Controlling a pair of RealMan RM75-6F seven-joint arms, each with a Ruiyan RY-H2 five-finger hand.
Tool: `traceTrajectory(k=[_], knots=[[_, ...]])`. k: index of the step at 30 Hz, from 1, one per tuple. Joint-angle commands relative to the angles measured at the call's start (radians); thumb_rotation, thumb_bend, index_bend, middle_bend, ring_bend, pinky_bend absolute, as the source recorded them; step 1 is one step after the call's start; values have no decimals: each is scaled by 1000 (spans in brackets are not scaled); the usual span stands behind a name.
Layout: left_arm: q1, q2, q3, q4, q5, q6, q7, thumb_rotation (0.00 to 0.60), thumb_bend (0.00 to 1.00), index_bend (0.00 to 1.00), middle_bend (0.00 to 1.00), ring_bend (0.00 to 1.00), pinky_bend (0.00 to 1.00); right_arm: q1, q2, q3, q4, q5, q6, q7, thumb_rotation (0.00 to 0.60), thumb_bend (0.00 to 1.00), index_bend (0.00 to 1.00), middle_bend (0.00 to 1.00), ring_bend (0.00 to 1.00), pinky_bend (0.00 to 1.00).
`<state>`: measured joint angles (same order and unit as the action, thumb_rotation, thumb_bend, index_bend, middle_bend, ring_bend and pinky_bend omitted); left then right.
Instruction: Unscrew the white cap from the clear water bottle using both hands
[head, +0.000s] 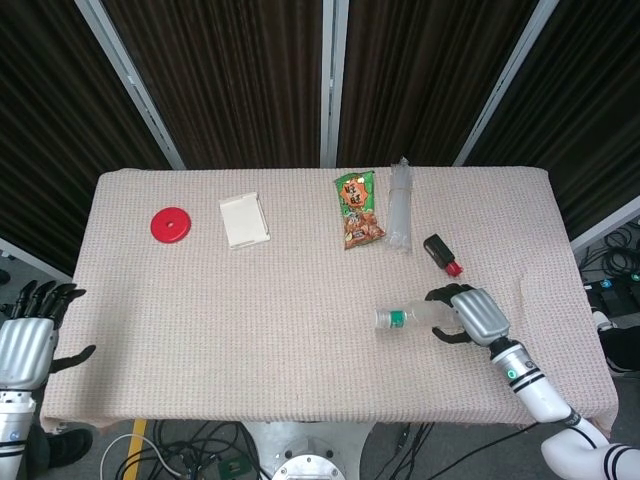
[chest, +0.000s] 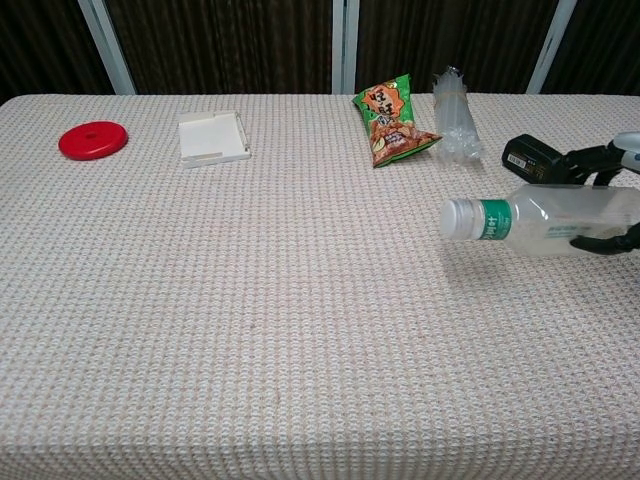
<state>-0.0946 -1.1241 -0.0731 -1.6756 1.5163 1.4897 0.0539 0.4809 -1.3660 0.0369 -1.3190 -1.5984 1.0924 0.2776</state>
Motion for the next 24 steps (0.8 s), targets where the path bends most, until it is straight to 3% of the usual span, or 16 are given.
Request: traceTrajectory(k=[1, 12, 24], knots=[[-60, 21, -10, -21, 63, -47, -80, 600, 0, 230, 163, 80, 37, 61, -39, 18, 2, -79, 52, 151, 600, 356, 559, 486, 305, 369], [-248, -53, -65, -20, 165, -155, -210, 600, 0, 204, 163, 80, 37, 198, -172, 70, 11, -87, 21, 322, 600, 421, 602, 512, 349, 428], [-365, -189, -82, 4, 181, -195, -255, 600, 0, 181, 163, 80, 38, 278, -267, 105, 55, -52, 3, 345, 600, 454, 628, 525, 368, 444]])
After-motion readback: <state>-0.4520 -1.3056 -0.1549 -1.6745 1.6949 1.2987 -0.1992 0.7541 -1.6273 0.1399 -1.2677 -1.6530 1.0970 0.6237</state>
